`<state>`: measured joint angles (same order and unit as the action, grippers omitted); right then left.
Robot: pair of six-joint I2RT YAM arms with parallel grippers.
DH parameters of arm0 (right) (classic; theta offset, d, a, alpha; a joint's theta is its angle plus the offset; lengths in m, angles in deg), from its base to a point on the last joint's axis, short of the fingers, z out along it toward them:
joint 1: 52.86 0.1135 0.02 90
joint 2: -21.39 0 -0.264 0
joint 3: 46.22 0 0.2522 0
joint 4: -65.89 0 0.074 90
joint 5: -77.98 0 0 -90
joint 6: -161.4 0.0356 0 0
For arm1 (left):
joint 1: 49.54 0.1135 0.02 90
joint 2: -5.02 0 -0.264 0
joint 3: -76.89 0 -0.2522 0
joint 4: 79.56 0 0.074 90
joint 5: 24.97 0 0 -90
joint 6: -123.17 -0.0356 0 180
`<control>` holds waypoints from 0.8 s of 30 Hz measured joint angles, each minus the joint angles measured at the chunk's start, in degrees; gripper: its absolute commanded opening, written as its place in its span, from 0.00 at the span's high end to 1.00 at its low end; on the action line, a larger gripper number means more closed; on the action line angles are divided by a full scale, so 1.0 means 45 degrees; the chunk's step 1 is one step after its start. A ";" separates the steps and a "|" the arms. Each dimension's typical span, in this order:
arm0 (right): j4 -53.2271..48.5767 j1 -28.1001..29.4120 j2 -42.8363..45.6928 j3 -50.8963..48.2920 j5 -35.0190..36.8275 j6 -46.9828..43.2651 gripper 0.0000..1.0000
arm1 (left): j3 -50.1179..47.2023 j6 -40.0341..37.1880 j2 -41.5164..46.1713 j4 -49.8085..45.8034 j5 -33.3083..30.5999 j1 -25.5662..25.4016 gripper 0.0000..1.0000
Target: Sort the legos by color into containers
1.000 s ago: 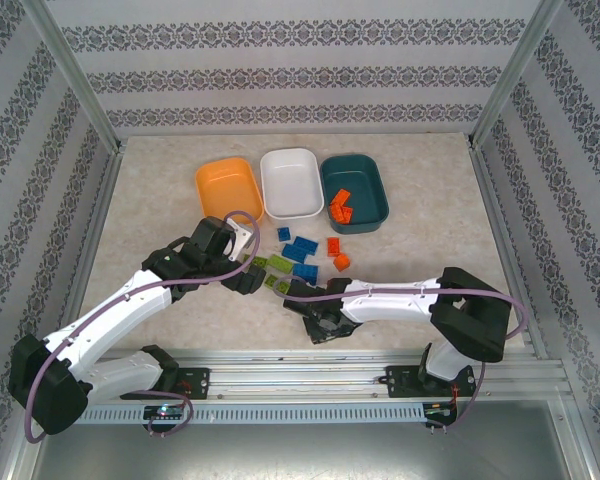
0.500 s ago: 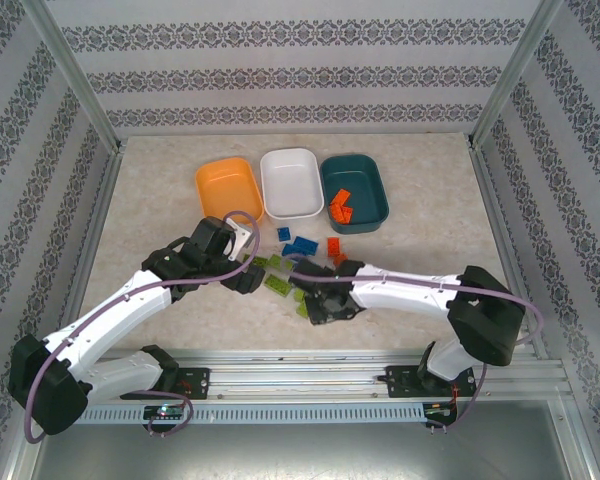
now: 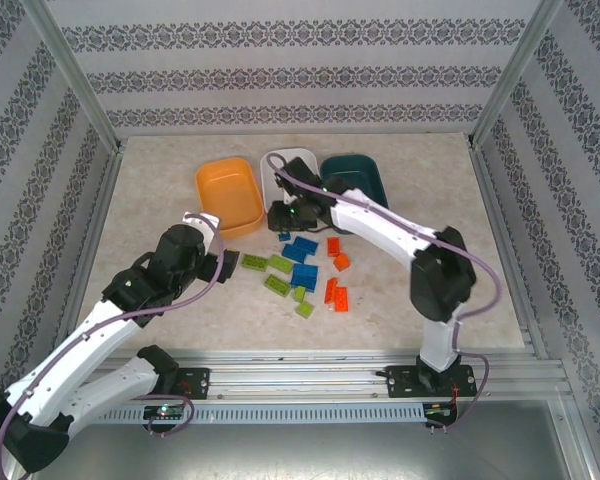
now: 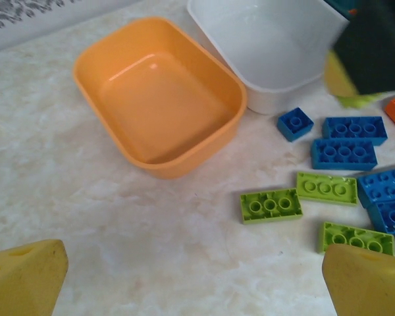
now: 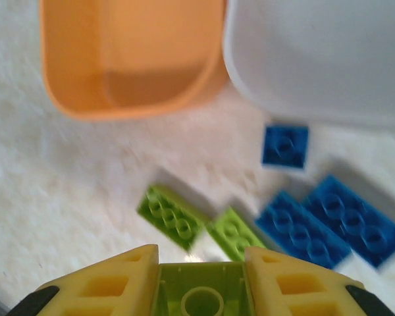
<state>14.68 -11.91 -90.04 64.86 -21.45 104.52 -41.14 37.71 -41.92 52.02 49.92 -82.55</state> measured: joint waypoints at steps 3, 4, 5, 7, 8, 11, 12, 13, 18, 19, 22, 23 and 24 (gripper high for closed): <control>-0.0131 -0.0194 -0.1904 0.2385 -0.0525 -0.0141 0.71 | -0.0097 0.0000 0.0170 0.0073 -0.0092 0.0000 0.00; -0.0141 -0.0219 -0.2399 0.3011 -0.0656 -0.0180 0.71 | -0.0102 -0.0005 0.0131 0.0078 -0.0092 0.0000 0.00; -0.0233 -0.0219 -0.2924 0.3711 -0.0801 -0.0223 0.71 | -0.0102 -0.0005 0.0053 0.0078 -0.0087 0.0000 0.00; -0.0427 -0.0219 -0.3876 0.4998 -0.1001 -0.0291 0.72 | -0.0102 -0.0005 -0.0141 0.0078 -0.0078 0.0000 0.00; -0.0559 -0.0219 -0.4342 0.5663 -0.1122 -0.0325 0.71 | -0.0102 0.0000 -0.0248 0.0083 -0.0068 0.0000 0.00; -0.0845 -0.0219 -0.5484 0.7266 -0.1375 -0.0359 0.68 | -0.0102 -0.0005 -0.0481 0.0083 -0.0024 0.0000 0.00; -0.0933 -0.0219 -0.5790 0.7660 -0.1452 -0.0359 0.66 | -0.0102 0.0000 -0.0505 0.0083 -0.0019 0.0000 0.00; -0.1001 -0.0219 -0.6003 0.7927 -0.1491 -0.0359 0.62 | -0.0102 -0.0005 -0.0505 0.0083 0.0005 0.0000 0.00; -0.1258 -0.0233 -0.6708 0.8573 -0.1651 -0.0418 0.45 | -0.0102 -0.0005 -0.0641 0.0078 0.0209 0.0000 0.00; -0.1316 -0.0238 -0.6717 0.8573 -0.1651 -0.0413 0.44 | -0.0102 -0.0005 -0.0729 0.0078 0.0287 0.0000 0.00; -0.1297 -0.0243 -0.6567 0.8383 -0.1632 -0.0491 0.42 | -0.0102 -0.0005 -0.0991 0.0073 0.0408 0.0000 0.00; -0.1171 -0.0243 -0.6309 0.7980 -0.1583 -0.0549 0.42 | -0.0102 -0.0005 -0.1035 0.0073 0.0452 0.0000 0.00; -0.1030 -0.0243 -0.5931 0.7393 -0.1530 -0.0646 0.41 | -0.0102 0.0000 -0.1049 0.0073 0.0481 0.0000 0.00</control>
<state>10.05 -13.01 -116.73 98.12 -28.34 101.62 -41.60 37.71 -46.64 52.35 52.08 -82.55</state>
